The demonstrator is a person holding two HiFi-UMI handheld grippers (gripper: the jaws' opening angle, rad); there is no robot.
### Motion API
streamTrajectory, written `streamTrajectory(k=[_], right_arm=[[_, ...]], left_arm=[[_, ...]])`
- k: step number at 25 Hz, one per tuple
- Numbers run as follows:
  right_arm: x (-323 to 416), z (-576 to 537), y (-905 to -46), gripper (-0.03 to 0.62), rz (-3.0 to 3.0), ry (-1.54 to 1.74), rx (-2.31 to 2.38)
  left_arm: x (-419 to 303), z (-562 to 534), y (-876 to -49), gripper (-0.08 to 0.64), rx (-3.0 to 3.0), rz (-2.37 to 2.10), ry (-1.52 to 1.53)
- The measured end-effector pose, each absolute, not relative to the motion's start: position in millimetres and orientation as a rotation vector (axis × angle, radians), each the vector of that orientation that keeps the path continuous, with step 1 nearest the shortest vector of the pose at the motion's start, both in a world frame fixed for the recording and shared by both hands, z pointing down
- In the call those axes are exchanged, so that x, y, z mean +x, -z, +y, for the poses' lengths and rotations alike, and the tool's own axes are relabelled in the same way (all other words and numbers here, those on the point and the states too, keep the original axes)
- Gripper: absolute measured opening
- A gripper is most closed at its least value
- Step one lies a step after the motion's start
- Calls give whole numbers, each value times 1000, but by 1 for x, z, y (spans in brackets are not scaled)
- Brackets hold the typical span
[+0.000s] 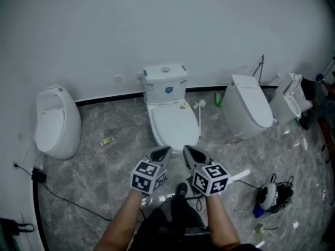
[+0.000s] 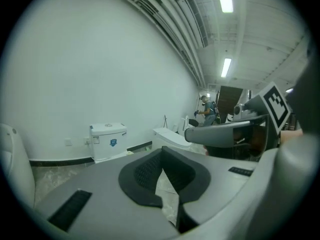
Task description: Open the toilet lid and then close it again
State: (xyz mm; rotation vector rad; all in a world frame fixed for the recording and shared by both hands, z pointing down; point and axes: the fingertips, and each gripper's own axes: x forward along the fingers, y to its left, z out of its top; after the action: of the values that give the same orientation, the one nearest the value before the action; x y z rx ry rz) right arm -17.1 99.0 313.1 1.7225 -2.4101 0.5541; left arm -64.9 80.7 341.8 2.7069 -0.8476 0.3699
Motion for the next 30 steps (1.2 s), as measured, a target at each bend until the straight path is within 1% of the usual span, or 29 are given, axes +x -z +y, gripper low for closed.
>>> streamTrajectory(k=[5, 12, 19, 30], right_arm=[[-30, 114, -270, 9, -2484, -503, 1720], [-44, 135, -219, 9, -2594, -386, 1713], [-57, 144, -199, 9, -2625, -298, 1645], [-58, 146, -180, 9, -2647, -219, 1606]], left_arm=[[-78, 97, -292, 5, 2764, -892, -326], [-90, 117, -253, 6, 2788, -950, -278], [-88, 126, -232, 6, 2811, -980, -248], [-91, 124, -211, 6, 2842, -1047, -238]])
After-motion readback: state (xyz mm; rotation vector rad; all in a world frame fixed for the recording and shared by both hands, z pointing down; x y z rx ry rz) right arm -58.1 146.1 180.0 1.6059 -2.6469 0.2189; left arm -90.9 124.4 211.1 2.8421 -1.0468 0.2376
